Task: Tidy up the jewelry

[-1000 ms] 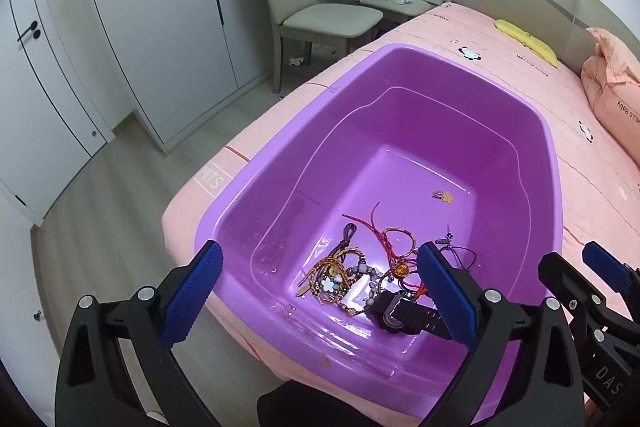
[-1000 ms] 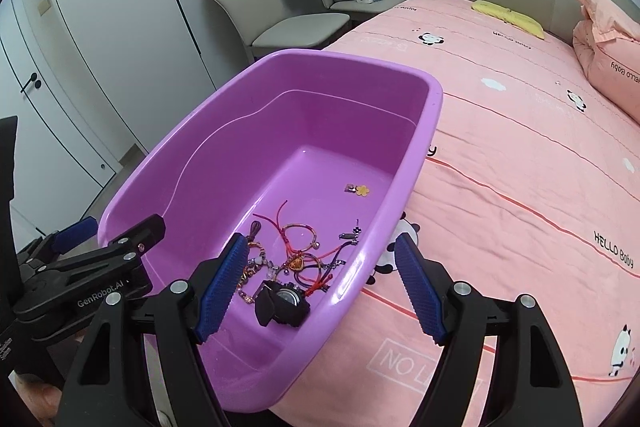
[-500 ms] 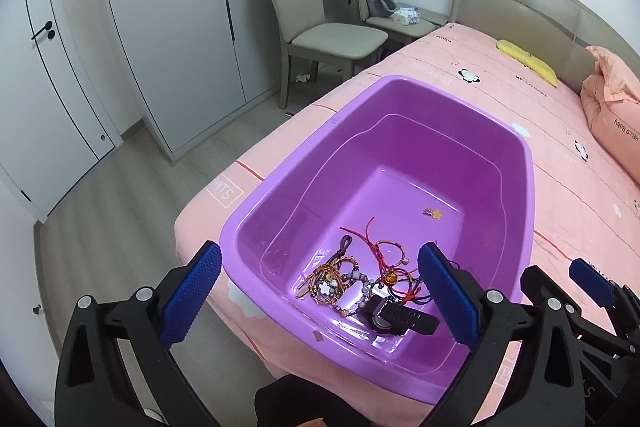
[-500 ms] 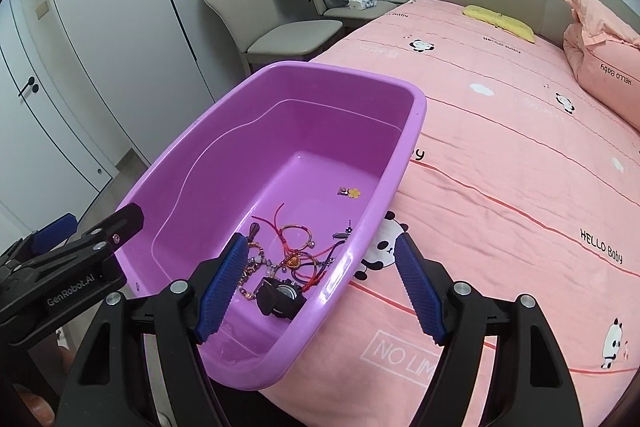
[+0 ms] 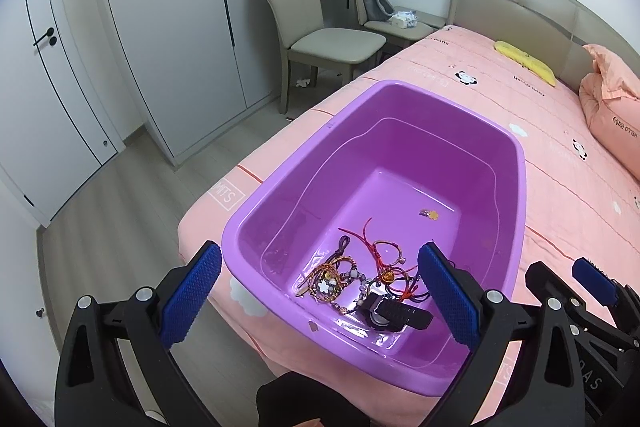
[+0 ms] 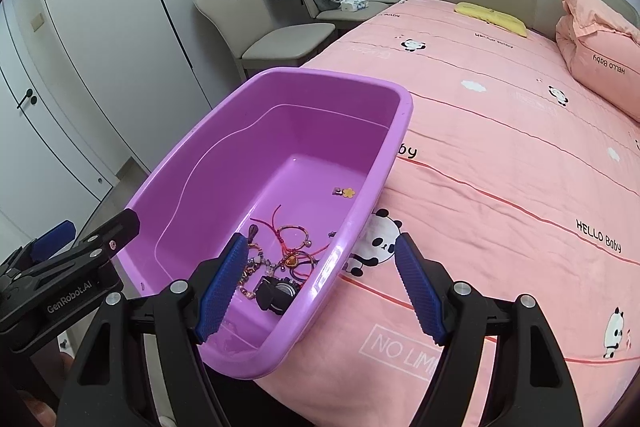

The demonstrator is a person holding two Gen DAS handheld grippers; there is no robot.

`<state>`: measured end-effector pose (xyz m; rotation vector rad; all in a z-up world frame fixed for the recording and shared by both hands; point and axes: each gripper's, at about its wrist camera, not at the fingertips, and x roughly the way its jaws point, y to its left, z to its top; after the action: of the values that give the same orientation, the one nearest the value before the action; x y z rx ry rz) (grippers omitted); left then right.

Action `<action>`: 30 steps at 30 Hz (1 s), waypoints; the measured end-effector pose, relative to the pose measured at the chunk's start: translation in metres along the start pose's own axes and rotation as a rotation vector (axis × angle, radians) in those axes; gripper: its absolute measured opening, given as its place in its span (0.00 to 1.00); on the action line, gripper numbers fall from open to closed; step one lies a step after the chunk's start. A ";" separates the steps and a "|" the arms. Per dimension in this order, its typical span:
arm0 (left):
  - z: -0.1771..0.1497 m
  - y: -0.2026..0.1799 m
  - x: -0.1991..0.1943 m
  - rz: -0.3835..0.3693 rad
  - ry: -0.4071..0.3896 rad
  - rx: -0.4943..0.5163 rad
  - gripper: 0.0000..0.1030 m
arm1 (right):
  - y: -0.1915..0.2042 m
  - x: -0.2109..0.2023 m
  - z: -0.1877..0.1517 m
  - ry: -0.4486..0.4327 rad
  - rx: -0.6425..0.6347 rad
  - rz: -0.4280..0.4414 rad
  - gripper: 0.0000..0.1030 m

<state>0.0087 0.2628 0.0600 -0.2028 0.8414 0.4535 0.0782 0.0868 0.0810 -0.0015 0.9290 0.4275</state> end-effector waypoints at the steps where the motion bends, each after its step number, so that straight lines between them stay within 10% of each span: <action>1: -0.001 0.000 0.000 0.000 0.000 0.000 0.94 | 0.000 -0.001 0.000 -0.002 0.000 0.000 0.70; 30: -0.004 -0.006 -0.015 0.007 -0.025 0.016 0.94 | -0.004 -0.012 -0.006 -0.002 -0.003 -0.008 0.70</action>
<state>0.0002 0.2515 0.0692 -0.1791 0.8209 0.4547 0.0685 0.0778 0.0860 -0.0079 0.9257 0.4214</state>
